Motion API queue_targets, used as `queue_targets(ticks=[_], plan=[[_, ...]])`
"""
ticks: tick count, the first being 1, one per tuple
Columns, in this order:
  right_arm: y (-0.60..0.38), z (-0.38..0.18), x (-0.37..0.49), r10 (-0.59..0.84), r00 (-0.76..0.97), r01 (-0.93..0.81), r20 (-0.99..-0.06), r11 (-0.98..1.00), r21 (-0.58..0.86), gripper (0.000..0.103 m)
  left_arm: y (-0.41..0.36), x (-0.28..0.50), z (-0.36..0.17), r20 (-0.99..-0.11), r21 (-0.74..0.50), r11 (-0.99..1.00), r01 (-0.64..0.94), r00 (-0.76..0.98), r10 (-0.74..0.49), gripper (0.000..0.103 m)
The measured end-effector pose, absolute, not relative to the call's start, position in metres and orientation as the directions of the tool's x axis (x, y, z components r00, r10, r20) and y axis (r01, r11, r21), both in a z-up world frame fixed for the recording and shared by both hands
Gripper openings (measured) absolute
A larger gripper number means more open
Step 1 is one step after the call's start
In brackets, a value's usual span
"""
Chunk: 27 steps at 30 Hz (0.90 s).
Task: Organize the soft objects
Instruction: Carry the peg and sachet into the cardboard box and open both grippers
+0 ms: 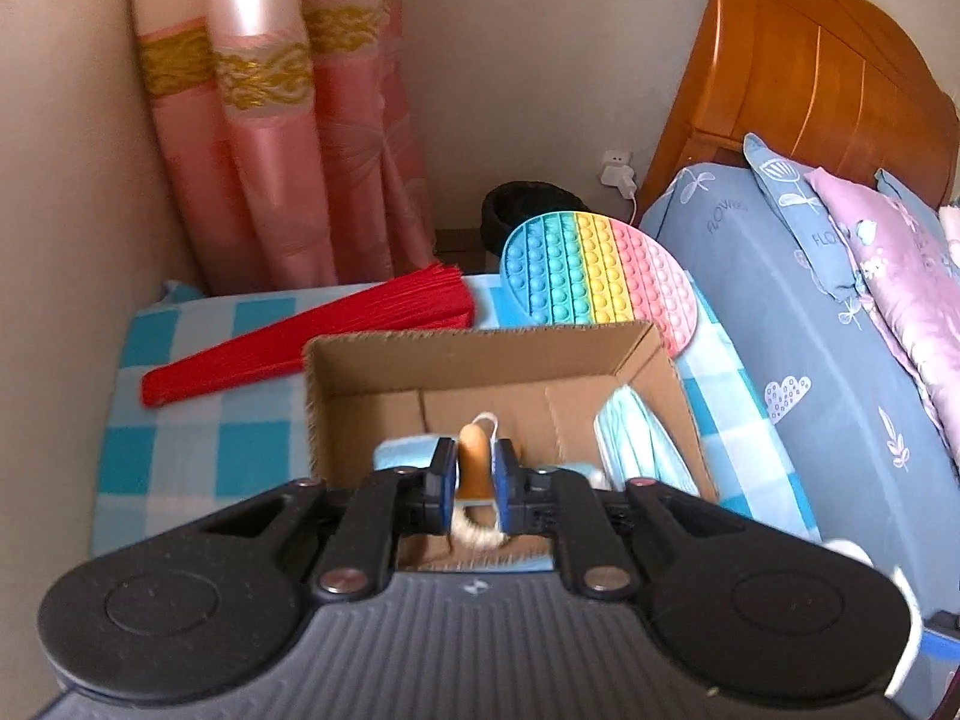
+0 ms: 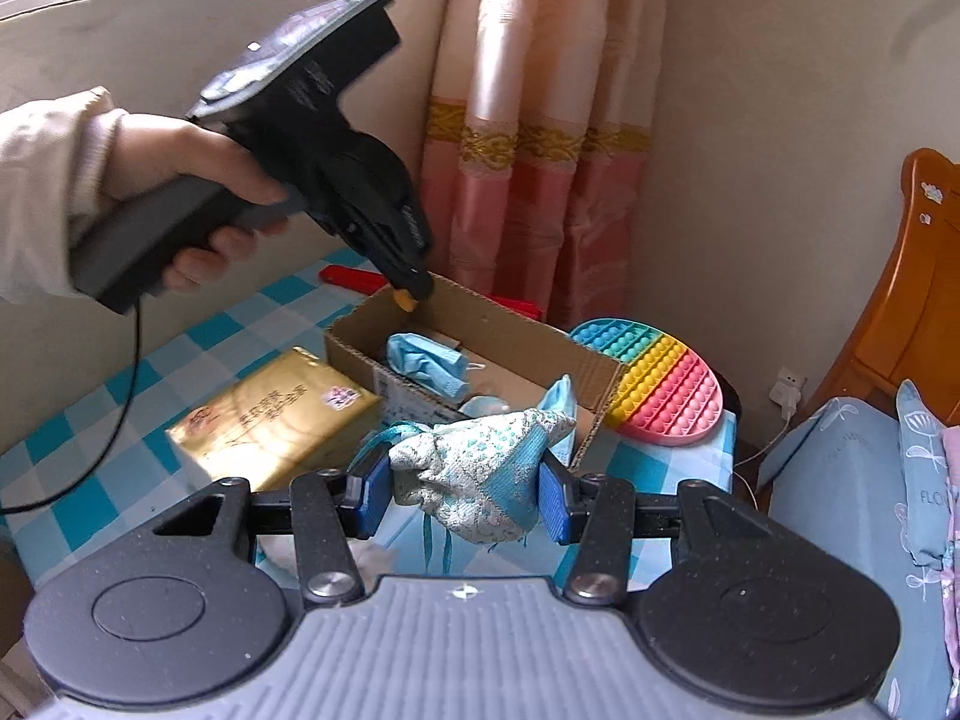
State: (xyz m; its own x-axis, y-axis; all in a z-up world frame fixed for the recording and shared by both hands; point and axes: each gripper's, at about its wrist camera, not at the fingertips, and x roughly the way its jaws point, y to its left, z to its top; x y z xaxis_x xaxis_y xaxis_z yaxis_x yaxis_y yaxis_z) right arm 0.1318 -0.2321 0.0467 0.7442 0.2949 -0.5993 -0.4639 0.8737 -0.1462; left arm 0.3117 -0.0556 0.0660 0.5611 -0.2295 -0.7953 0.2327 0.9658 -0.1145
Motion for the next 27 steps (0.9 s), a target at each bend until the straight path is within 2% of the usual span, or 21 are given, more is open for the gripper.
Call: queue_targets(ticks=[1,2,3,4,8,10,12,17,19,22,27], plan=[[-0.232,0.047,0.133,0.290,0.745,-0.460,-0.600,0.875,-0.149,0.054,-0.058,0.316,0.063,-0.794,-0.117,0.965,0.236,0.561,-0.233,0.047],[-0.232,0.047,0.134,0.284,0.747,-0.455,-0.601,0.877,-0.152,0.054,-0.060,0.320,0.059,-0.795,-0.117,0.963,0.242,0.558,-0.237,0.058],[-0.233,0.046,0.135,0.282,0.748,-0.454,-0.602,0.878,-0.154,0.054,-0.061,0.324,0.055,-0.795,-0.119,0.963,0.243,0.558,-0.239,0.077],[-0.233,0.046,0.136,0.279,0.748,-0.453,-0.602,0.878,-0.155,0.054,-0.061,0.326,0.052,-0.791,-0.116,0.964,0.239,0.564,-0.235,0.083],[-0.230,0.048,0.137,0.275,0.752,-0.449,-0.599,0.879,-0.160,0.054,-0.055,0.315,0.052,-0.749,-0.088,0.967,0.238,0.625,-0.222,0.086],[-0.228,0.049,0.139,0.277,0.753,-0.449,-0.597,0.880,-0.157,0.054,-0.049,0.306,0.052,-0.740,-0.091,0.967,0.239,0.633,-0.226,0.095],[-0.227,0.052,0.141,0.279,0.753,-0.450,-0.596,0.879,-0.158,0.054,-0.042,0.295,0.055,-0.723,-0.088,0.966,0.244,0.651,-0.230,0.097],[-0.222,0.057,0.151,0.278,0.752,-0.442,-0.597,0.886,-0.144,0.054,-0.029,0.252,0.061,-0.681,-0.045,0.973,0.224,0.706,-0.194,0.098],[-0.220,0.058,0.157,0.270,0.754,-0.433,-0.599,0.889,-0.145,0.054,-0.024,0.232,0.063,-0.677,-0.059,0.975,0.214,0.709,-0.196,0.103],[-0.214,0.060,0.167,0.264,0.746,-0.424,-0.611,0.896,-0.131,0.054,-0.015,0.198,0.066,-0.641,-0.076,0.977,0.198,0.741,-0.200,0.103],[-0.201,0.067,0.187,0.255,0.730,-0.407,-0.635,0.907,-0.104,0.054,-0.004,0.156,0.062,-0.608,-0.002,0.991,0.134,0.787,-0.107,0.103]])
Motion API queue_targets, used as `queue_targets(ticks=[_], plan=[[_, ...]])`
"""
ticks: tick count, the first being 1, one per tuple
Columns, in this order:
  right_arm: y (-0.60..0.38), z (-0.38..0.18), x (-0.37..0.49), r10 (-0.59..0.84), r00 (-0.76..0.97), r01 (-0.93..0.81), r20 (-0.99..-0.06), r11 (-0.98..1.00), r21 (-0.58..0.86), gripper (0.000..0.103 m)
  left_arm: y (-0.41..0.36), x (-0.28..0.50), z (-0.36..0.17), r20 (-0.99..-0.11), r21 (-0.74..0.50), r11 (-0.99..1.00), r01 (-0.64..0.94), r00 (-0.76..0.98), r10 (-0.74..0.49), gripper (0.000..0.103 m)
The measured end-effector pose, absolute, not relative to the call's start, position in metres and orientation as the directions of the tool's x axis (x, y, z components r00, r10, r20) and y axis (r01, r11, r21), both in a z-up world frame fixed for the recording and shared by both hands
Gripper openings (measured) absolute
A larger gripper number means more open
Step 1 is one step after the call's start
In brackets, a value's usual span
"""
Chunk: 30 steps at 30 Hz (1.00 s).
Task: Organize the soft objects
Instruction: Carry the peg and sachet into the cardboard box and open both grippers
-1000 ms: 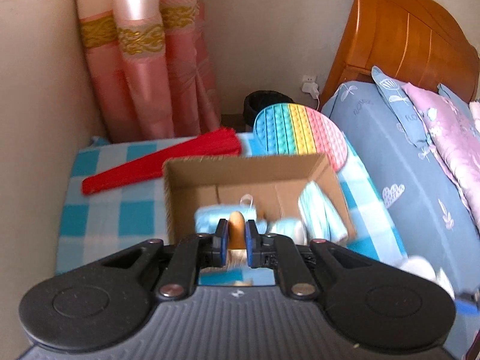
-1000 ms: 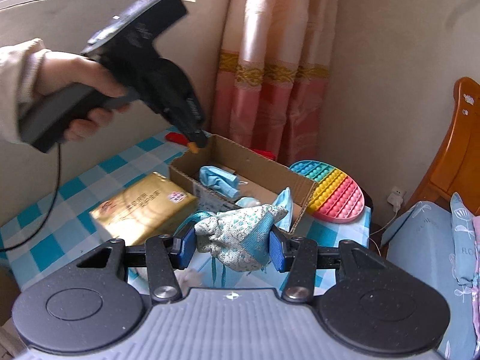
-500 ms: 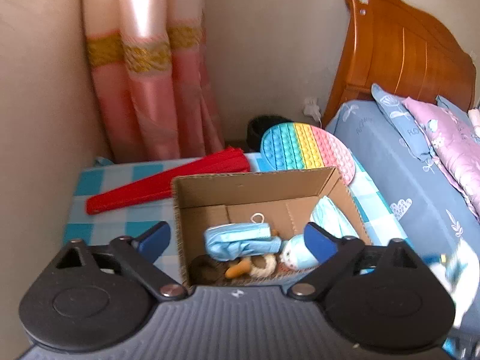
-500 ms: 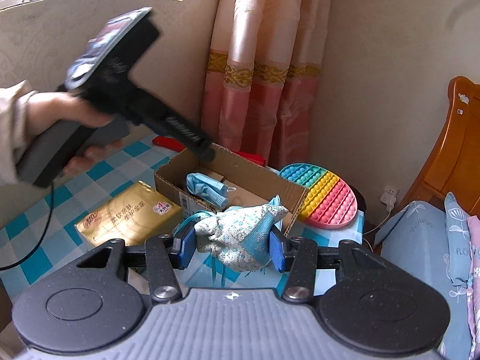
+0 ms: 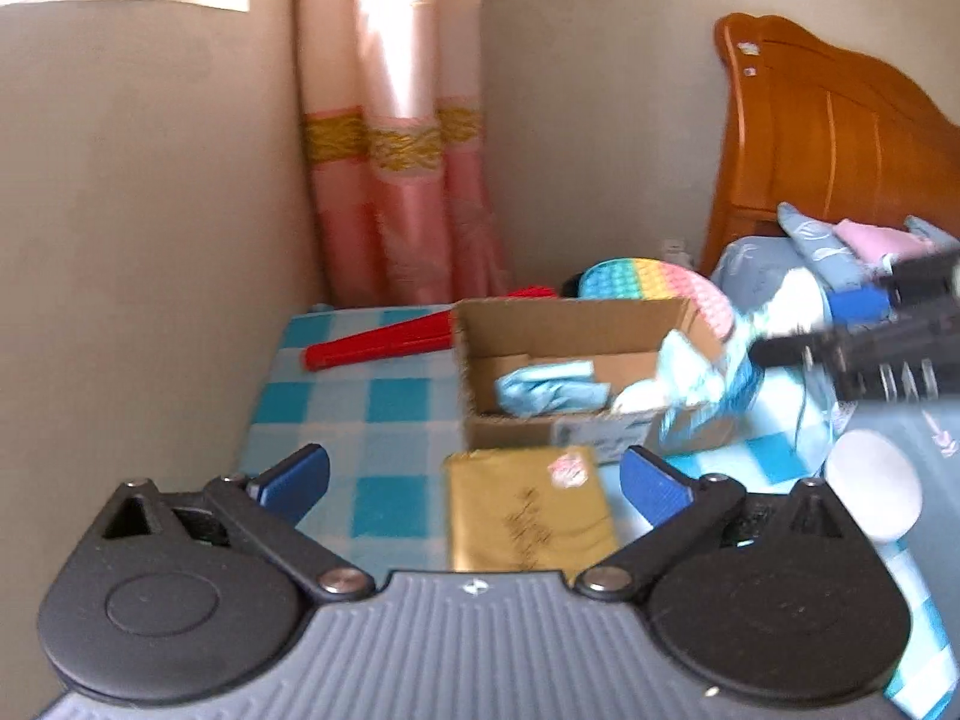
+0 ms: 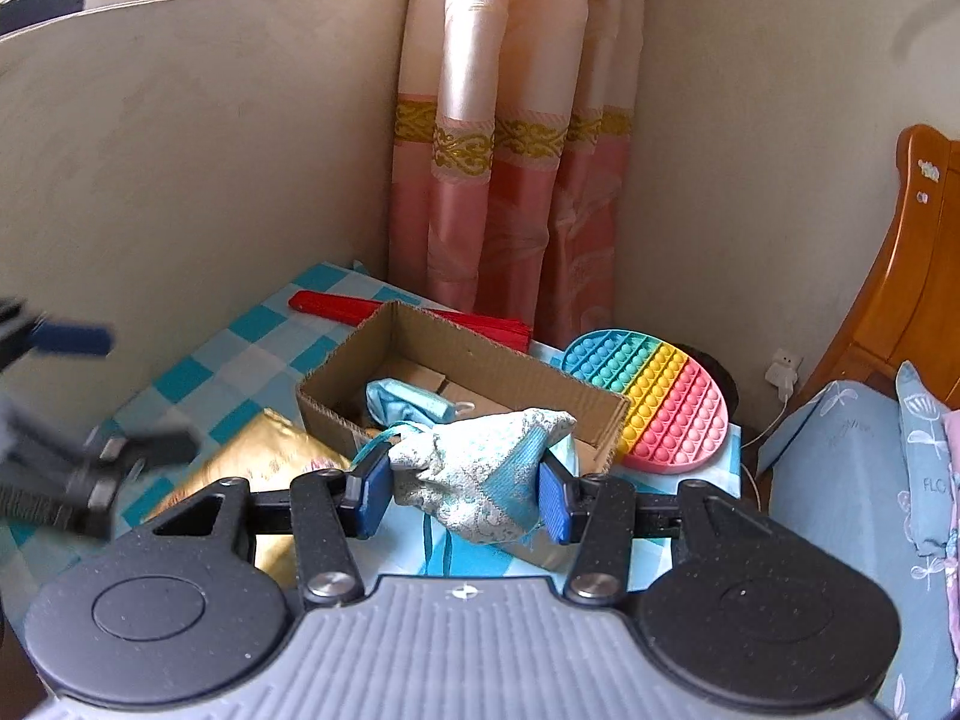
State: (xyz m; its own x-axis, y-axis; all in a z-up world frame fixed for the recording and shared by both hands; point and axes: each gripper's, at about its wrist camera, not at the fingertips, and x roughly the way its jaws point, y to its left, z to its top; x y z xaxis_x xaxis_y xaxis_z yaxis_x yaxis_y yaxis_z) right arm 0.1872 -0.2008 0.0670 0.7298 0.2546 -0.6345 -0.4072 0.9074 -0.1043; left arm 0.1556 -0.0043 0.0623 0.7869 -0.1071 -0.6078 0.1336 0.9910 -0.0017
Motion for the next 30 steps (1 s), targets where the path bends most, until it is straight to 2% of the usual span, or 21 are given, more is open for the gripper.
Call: queue_targets(ticks=[10,18,19,21,22,23,26,30], plan=[[-0.175,0.077,0.257,0.218,0.675,-0.290,-0.705,0.957,0.018,0.054,0.025,0.108,0.043,-0.585,-0.037,0.998,0.058,0.808,-0.069,0.102],[-0.155,0.061,0.324,0.073,0.630,-0.083,-0.774,0.996,0.026,0.055,0.043,0.087,0.035,-0.565,-0.033,0.999,0.011,0.825,-0.028,0.102],[-0.152,0.056,0.330,0.065,0.618,-0.066,-0.783,0.997,0.031,0.058,0.046,0.086,0.033,-0.566,-0.036,0.999,0.006,0.824,-0.025,0.102],[-0.149,0.047,0.338,0.066,0.599,-0.053,-0.798,0.998,0.043,0.073,0.049,0.085,0.031,-0.570,-0.048,0.999,0.001,0.821,-0.028,0.102],[-0.147,0.043,0.342,0.065,0.596,-0.046,-0.800,0.998,0.047,0.086,0.051,0.085,0.029,-0.574,-0.055,0.998,0.001,0.818,-0.032,0.102],[-0.146,0.039,0.343,0.071,0.597,-0.047,-0.799,0.997,0.053,0.094,0.053,0.085,0.028,-0.576,-0.058,0.998,-0.001,0.817,-0.033,0.102],[-0.143,0.032,0.343,0.085,0.600,-0.052,-0.796,0.996,0.067,0.101,0.056,0.086,0.025,-0.580,-0.050,0.999,-0.011,0.814,-0.020,0.102],[-0.141,0.026,0.345,0.096,0.588,-0.072,-0.803,0.995,0.067,0.103,0.060,0.087,0.022,-0.573,-0.024,0.999,-0.031,0.820,0.012,0.102]])
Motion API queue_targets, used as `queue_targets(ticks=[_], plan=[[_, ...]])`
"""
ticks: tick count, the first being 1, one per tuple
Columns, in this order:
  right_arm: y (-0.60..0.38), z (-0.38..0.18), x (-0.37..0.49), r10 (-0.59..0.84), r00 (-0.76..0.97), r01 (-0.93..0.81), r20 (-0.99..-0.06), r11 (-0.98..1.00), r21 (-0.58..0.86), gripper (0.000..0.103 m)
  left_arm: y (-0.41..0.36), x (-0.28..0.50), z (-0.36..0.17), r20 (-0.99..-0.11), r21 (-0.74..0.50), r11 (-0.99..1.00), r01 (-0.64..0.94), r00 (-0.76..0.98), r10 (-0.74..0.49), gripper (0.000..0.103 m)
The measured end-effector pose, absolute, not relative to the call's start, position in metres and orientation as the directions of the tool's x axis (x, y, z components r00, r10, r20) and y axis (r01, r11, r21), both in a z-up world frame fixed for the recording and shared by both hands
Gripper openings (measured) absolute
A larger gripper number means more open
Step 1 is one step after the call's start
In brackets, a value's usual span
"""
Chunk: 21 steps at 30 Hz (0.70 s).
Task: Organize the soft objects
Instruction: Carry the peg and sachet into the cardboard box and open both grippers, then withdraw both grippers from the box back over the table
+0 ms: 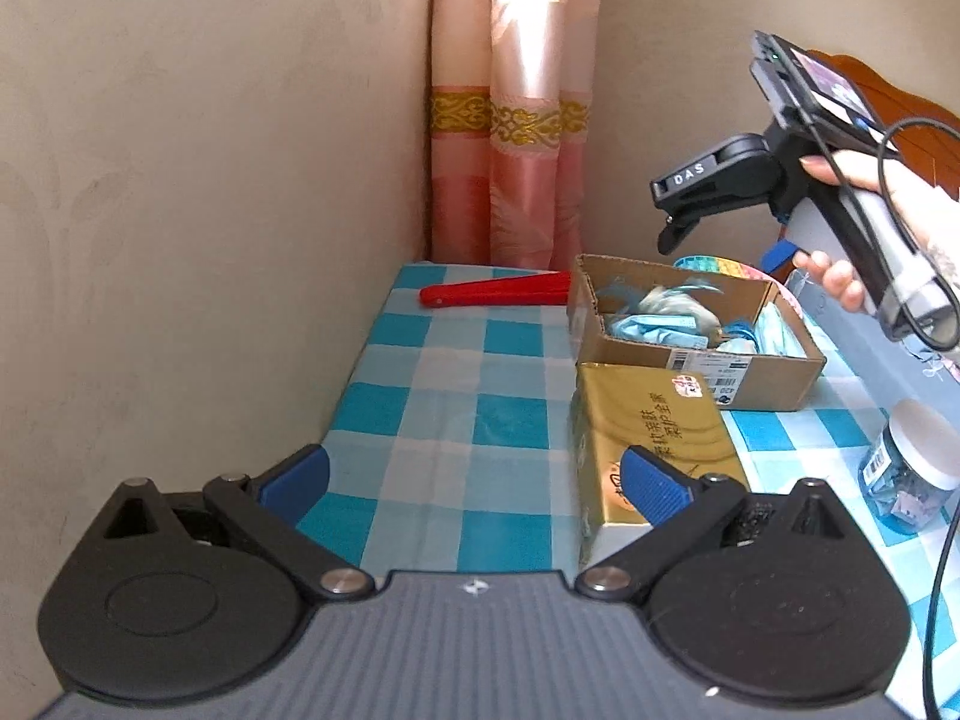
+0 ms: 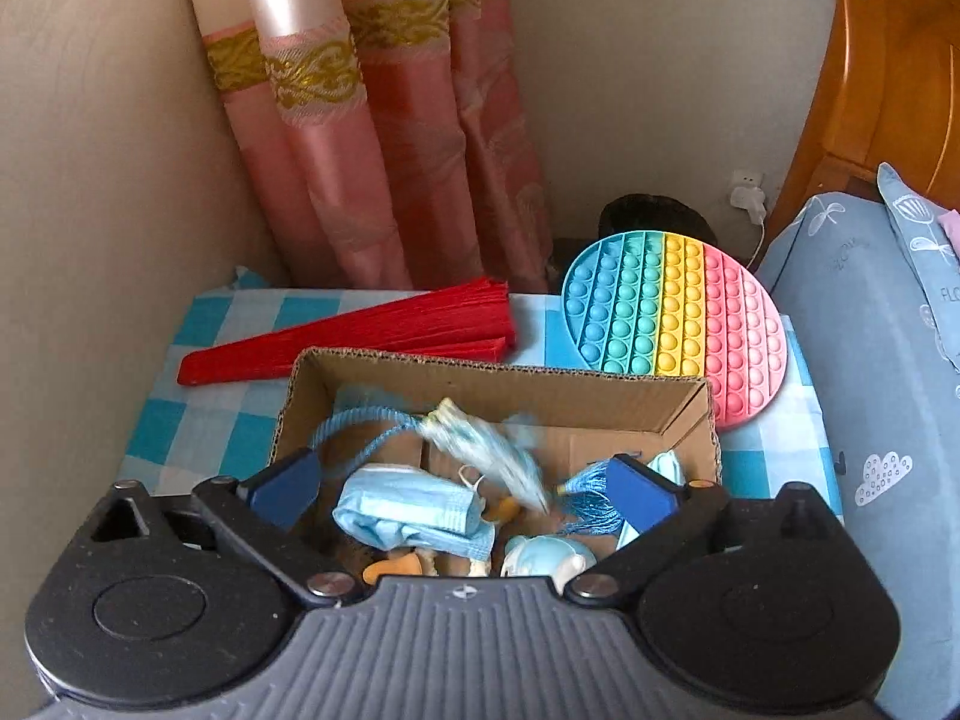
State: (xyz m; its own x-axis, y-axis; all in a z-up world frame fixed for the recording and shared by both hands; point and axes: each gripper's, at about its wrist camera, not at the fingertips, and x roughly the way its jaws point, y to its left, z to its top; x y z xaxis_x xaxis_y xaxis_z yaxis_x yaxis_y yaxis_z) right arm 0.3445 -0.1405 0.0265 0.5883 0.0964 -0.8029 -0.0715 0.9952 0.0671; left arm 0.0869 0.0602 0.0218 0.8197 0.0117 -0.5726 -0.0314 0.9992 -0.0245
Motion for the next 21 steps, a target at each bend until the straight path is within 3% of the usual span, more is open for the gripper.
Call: queue_targets(ticks=[14,21], plan=[[-0.156,0.043,0.258,0.172,0.631,-0.231,-0.756,0.973,0.028,0.103,0.058,0.084,0.021,-0.578,-0.005,0.999,-0.034,0.815,0.025,0.102],[-0.172,0.024,0.191,0.223,0.616,-0.316,-0.755,0.949,0.022,0.103,0.052,0.079,0.020,-0.585,0.005,1.000,-0.027,0.811,0.025,0.102]])
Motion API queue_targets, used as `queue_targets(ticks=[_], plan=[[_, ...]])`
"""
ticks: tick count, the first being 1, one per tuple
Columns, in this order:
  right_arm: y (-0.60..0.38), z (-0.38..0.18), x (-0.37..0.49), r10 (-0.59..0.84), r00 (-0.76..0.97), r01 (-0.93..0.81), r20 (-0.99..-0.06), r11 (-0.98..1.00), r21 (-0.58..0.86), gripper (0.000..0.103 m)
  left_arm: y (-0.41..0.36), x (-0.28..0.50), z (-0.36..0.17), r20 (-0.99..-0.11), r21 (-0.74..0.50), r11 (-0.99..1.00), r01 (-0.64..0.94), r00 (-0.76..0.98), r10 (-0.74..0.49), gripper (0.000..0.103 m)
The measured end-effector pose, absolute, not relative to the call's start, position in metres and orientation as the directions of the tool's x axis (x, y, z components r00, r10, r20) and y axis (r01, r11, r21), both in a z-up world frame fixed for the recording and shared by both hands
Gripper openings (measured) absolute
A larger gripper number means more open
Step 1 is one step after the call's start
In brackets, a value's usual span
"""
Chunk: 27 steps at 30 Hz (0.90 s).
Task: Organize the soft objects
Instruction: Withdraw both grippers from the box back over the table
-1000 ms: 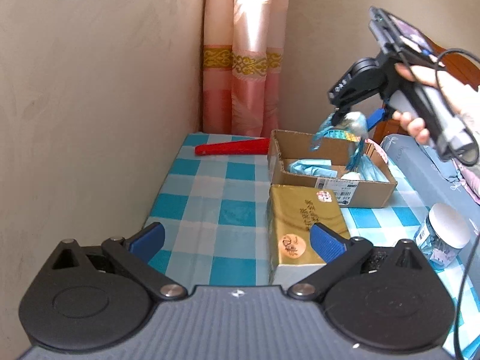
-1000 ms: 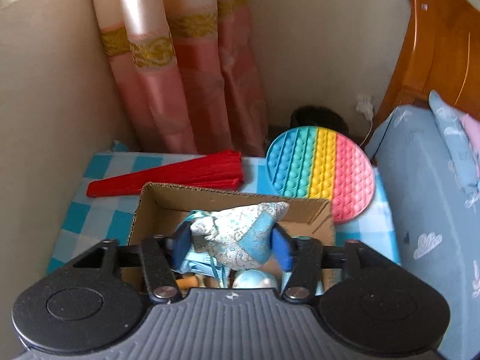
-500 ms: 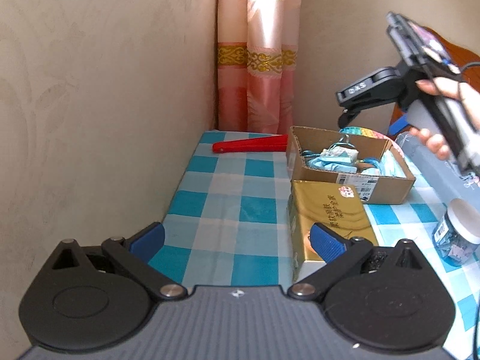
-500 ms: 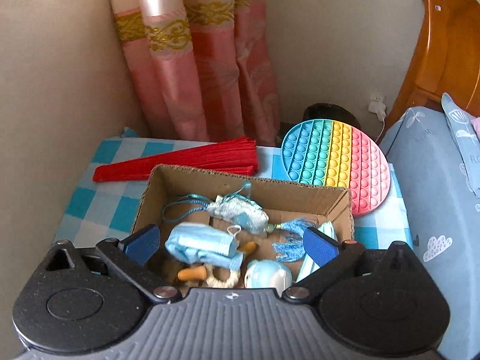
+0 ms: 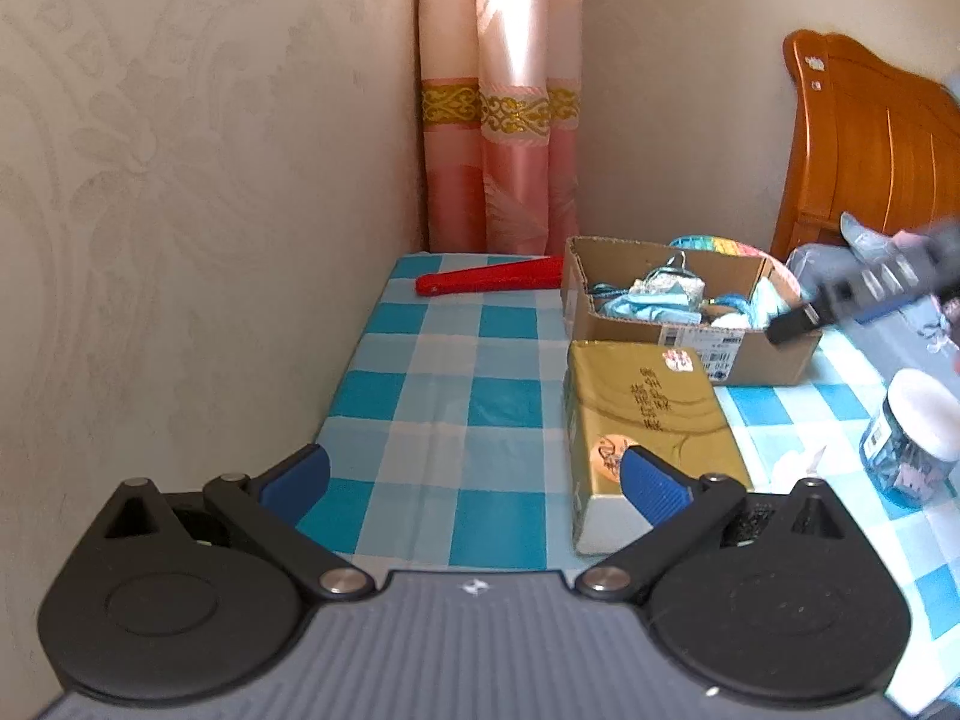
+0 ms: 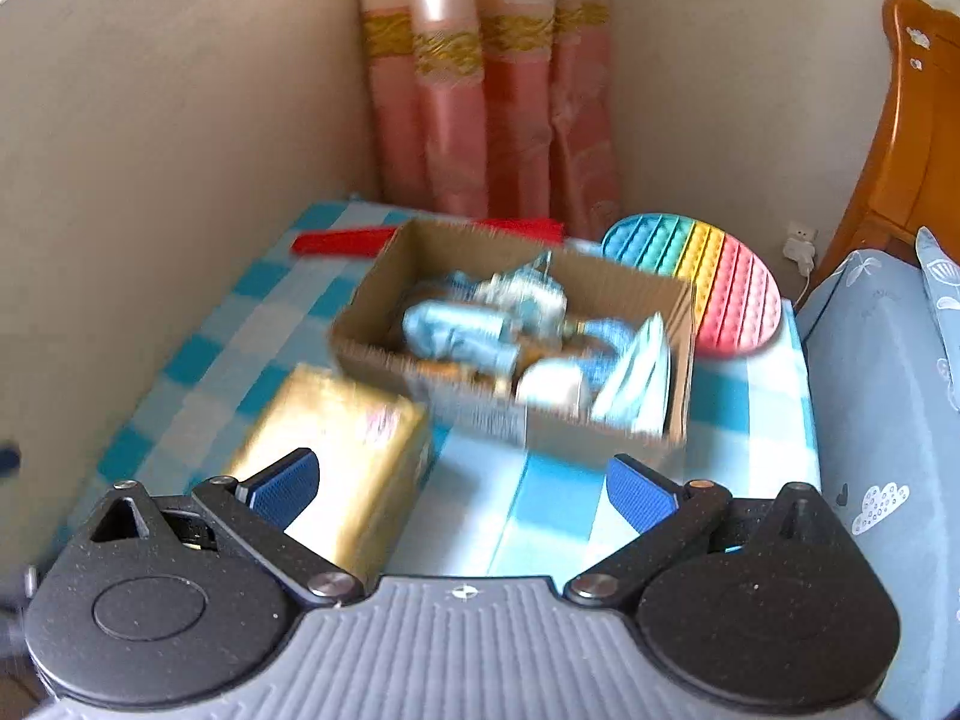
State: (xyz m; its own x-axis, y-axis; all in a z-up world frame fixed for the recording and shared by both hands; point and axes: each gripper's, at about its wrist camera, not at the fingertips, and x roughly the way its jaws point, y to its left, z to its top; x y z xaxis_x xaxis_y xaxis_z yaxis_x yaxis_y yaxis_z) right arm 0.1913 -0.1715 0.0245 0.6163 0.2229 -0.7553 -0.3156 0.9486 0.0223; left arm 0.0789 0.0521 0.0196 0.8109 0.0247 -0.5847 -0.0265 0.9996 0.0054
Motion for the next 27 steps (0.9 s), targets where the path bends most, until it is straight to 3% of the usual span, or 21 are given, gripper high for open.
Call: queue_targets(ticks=[8,15,27], plan=[[-0.179,-0.024,0.134,0.297,0.546,-0.433,-0.784,0.900,0.039,0.103,0.045,0.074,0.014,-0.611,0.036,0.999,-0.012,0.791,0.032,0.102],[-0.172,-0.065,0.118,0.264,0.526,-0.459,-0.808,0.888,-0.008,0.103,0.035,0.072,0.013,-0.614,0.038,0.999,0.032,0.789,-0.002,0.102],[-0.173,-0.085,0.128,0.276,0.547,-0.401,-0.791,0.915,0.042,0.103,0.024,0.075,0.002,-0.647,0.044,0.997,0.066,0.762,-0.022,0.102]])
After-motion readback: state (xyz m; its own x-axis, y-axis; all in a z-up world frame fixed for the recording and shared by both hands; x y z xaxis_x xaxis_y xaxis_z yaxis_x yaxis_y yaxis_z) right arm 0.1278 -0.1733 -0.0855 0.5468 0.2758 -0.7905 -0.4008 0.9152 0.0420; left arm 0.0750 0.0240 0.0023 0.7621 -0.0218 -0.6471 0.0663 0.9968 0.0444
